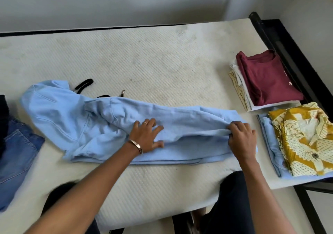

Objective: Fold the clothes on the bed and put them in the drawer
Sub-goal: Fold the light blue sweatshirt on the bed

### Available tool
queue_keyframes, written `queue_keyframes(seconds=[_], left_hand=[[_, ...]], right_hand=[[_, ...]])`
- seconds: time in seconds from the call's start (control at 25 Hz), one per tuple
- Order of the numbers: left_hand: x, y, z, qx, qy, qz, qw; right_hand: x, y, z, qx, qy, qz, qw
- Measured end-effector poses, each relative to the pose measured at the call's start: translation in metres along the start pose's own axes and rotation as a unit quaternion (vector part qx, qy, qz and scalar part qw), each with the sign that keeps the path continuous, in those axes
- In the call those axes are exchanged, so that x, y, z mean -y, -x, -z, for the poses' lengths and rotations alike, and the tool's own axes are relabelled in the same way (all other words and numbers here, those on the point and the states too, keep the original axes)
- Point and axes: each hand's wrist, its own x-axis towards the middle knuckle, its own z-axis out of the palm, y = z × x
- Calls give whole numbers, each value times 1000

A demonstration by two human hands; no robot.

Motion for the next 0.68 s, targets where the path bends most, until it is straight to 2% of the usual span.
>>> queue_keyframes(seconds=[0.08, 0.24, 0.28, 0.32, 0.36, 0.44, 0.48, 0.52, 0.6, 0.68], left_hand=[[-12, 11, -5, 28, 6, 2, 1000], [-7, 5, 11, -172, -7, -1, 985], [-4, 4, 15, -224, -10, -7, 974], [-3, 5, 13, -255, -20, -10, 967], [-2, 7, 6, -262, -26, -21, 964], [5, 17, -10, -151, -5, -33, 988], [6, 23, -16, -61, 6, -36, 997], [7, 27, -23, -5, 27, -36, 999], [7, 30, -23, 47, 103, 7, 994], [5, 19, -17, -31, 188, 60, 980]], right_hand=[[-4, -13, 13, -65, 10, 23, 998], [-8, -32, 35, -139, 18, 61, 988], [-7, -30, 30, -121, 14, 60, 991], [-9, -23, 23, -71, 20, 61, 995], [-12, -12, 14, 22, 33, 65, 997], [-15, 6, 0, 241, 29, 30, 970], [-15, 11, -2, 323, 11, -22, 946], [-13, 11, -3, 348, -20, -66, 935], [-4, 6, -2, 292, -97, -119, 944], [1, -5, -3, 186, -172, -177, 951]])
